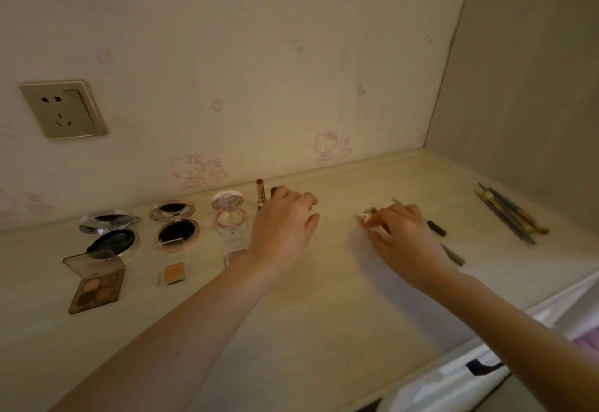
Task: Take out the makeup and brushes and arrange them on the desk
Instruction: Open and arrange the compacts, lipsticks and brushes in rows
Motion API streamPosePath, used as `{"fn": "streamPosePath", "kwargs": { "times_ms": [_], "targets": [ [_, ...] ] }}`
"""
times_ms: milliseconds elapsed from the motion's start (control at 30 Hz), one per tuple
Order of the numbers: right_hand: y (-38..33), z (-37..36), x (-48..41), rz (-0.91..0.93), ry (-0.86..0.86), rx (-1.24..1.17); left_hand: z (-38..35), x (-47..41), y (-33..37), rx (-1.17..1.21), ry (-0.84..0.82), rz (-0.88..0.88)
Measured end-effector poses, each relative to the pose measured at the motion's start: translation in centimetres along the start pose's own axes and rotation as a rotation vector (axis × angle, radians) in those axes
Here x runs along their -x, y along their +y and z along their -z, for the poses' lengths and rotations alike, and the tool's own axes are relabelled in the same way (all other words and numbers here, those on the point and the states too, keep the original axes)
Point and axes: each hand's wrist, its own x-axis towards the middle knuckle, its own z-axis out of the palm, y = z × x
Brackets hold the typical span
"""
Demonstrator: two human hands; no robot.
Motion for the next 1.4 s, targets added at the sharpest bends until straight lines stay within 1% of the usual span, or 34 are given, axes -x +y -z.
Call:
{"fn": "streamPosePath", "kwargs": {
  "times_ms": [67,167,233,333,500,600,700,800,967,1133,1300,1400],
  "targets": [
    [0.8,0.6,0.7,-0.033,0.001,0.043,-1.1,-0.1,1.3,0.078,-0.054,0.008],
    [1.9,1.0,1.6,-0.077,-0.123,0.137,-2.4,-0.6,3.1,0.17,-0.13,0.034],
    [2.3,1.0,2.2,-0.123,-0.179,0.12,-3.3,-1.1,4.1,0.197,-0.205,0.07],
    [2.4,0.8,2.9,-0.138,-0.174,0.097,-4.7,-2.1,4.9,0.236,-0.296,0.128],
    [3.0,0.4,3.0,-0.157,-0.169,0.023,-6.6,-3.7,5.1,0.243,-0.308,0.236],
    [3.3,0.3,3.0,-0.141,-0.172,0.01,-7.4,-4.1,5.4,0.198,-0.343,0.234],
    [3.4,0.1,3.0,-0.127,-0.145,-0.012,-8.0,-4.1,5.5,0.166,-0.335,0.219],
    [3.5,0.1,3.0,-0.123,-0.142,-0.015,-8.4,-4.0,5.6,0.203,-0.329,0.243],
    [3.5,0.1,3.3,-0.094,-0.079,-0.027,-8.4,-3.7,5.3,0.308,-0.341,0.359],
    [2.7,0.5,3.6,-0.103,-0.011,-0.128,-7.4,-3.4,5.6,0.545,-0.292,0.497],
    [1.5,1.1,3.9,-0.116,-0.02,-0.238,-5.0,-2.9,6.1,0.792,-0.189,0.615],
    [0.2,1.1,3.9,-0.155,0.005,-0.329,-3.5,-2.4,6.1,0.956,-0.153,0.698]
  ]
}}
